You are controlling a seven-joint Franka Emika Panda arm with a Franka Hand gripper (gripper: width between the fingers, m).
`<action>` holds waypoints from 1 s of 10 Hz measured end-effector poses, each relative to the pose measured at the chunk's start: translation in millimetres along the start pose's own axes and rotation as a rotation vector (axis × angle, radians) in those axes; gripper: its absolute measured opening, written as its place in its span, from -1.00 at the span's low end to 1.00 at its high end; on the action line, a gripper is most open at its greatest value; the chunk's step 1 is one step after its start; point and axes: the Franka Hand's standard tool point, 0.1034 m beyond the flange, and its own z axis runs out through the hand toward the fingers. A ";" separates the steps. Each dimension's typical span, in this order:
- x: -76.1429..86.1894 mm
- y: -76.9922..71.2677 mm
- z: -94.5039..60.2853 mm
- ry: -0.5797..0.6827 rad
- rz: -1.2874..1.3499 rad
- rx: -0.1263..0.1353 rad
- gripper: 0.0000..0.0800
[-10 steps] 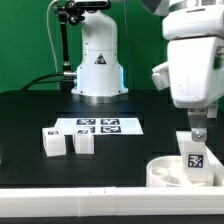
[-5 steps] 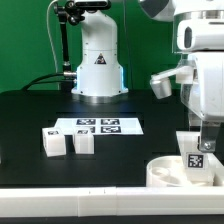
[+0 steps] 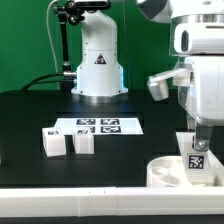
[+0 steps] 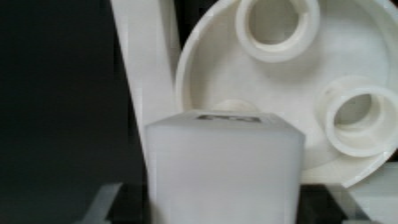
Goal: Assemble stool
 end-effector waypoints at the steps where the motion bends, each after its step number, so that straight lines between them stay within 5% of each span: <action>1: 0.0 -0.1 0.0 0.000 0.000 0.000 -0.12; 6: -0.5 -1.4 0.1 -0.003 0.231 0.007 -0.12; 10: 1.7 -2.7 0.7 0.007 0.713 0.011 -0.12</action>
Offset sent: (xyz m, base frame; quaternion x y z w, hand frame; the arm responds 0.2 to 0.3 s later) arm 0.0000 0.0000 0.0000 0.0000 0.0000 0.1296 0.9916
